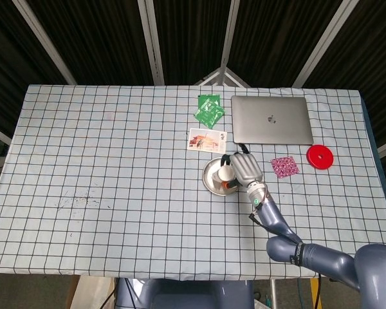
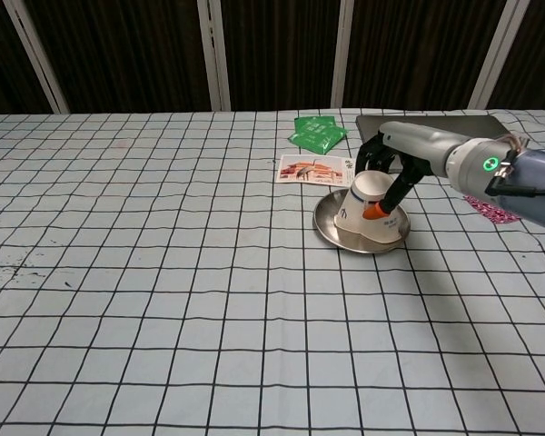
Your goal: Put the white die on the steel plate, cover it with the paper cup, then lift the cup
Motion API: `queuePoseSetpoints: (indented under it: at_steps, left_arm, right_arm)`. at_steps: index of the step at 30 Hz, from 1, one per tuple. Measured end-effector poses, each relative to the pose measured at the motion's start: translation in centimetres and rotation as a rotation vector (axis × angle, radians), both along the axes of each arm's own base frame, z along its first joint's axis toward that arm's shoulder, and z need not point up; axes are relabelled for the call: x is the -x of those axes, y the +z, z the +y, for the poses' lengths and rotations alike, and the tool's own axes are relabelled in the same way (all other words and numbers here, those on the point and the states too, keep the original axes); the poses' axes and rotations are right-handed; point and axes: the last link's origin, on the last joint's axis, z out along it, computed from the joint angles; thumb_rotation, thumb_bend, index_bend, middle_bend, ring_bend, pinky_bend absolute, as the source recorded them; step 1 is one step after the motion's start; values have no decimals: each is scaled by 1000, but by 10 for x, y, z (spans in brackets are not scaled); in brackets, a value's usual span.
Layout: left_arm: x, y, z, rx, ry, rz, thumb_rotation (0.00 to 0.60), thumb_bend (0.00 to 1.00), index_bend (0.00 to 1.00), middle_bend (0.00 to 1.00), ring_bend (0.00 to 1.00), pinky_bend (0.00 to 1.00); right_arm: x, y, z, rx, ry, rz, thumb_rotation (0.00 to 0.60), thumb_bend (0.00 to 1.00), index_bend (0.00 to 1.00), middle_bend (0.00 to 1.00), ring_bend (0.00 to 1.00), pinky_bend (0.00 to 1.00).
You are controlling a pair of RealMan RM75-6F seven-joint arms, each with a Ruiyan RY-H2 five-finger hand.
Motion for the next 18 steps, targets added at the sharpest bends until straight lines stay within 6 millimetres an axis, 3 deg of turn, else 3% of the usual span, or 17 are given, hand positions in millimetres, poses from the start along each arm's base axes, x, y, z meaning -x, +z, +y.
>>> queuePoseSetpoints:
  at_steps: [18]
  left_arm:
    - [2,3,0,-3,-3,-8,600,269,364,3,0,0]
  right_arm:
    - [-33,-23,-10,-26,-33,-79,600,363,642,559,379,45]
